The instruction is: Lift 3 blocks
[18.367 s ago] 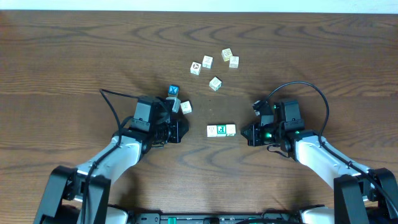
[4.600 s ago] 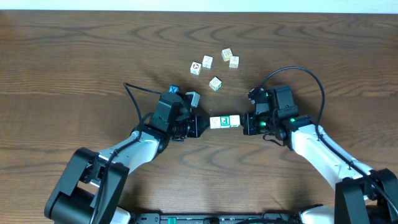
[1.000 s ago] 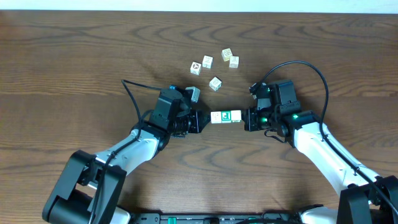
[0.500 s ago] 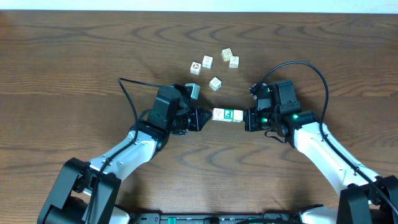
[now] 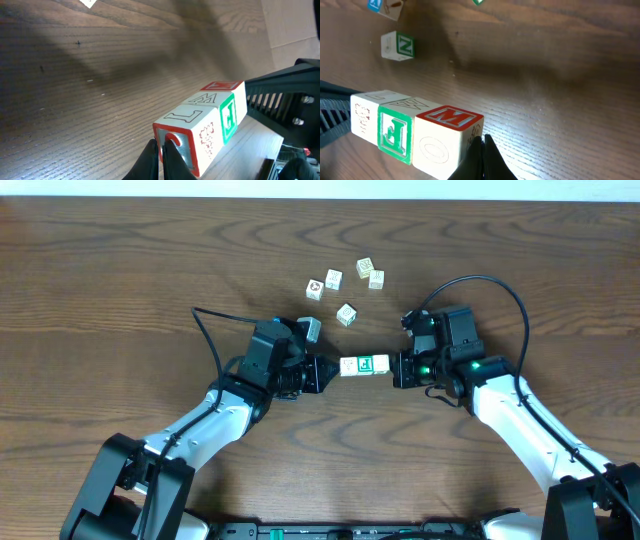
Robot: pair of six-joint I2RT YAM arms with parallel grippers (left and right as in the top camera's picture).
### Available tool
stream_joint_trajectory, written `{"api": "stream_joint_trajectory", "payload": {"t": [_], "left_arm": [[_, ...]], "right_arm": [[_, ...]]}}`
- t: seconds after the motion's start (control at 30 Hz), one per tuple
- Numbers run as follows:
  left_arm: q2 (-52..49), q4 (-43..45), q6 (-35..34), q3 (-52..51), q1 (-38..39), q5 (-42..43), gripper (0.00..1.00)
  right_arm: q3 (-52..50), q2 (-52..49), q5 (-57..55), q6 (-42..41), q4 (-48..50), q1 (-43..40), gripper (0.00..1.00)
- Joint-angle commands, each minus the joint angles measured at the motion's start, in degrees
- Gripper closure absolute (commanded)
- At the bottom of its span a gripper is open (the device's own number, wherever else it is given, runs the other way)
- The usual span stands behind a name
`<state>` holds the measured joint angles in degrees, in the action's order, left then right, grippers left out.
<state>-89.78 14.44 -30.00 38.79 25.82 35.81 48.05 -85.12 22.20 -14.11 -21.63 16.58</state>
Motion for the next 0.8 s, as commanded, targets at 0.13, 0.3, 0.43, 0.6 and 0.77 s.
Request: {"api": "stream_joint_trajectory", "payload": {"t": [0.13, 0.3, 0.43, 0.6, 0.77], "left_arm": [[0.9, 1.3, 0.1, 3.2, 1.9, 5.6, 0.93], [0.9, 1.3, 0.1, 3.2, 1.9, 5.6, 0.93], [0.9, 1.6, 0.1, 3.2, 1.9, 5.6, 0.93], [0.9, 1.6, 0.1, 3.3, 1.9, 5.6, 0.93], [0.9, 1.6, 0.1, 3.3, 1.9, 5.6, 0.93]], "right_arm": [[1.8, 0.9, 12.5, 0.9, 0.6, 1.9, 0.99], [1.9, 0.9, 12.5, 0.9, 0.6, 1.9, 0.99], [2.2, 0.9, 12.5, 0.9, 0.5, 1.9, 0.99], [2.8, 0.9, 12.5, 0.9, 0.3, 1.9, 0.99], [2.9, 0.9, 12.5, 0.9, 0.3, 1.9, 0.99]]}}
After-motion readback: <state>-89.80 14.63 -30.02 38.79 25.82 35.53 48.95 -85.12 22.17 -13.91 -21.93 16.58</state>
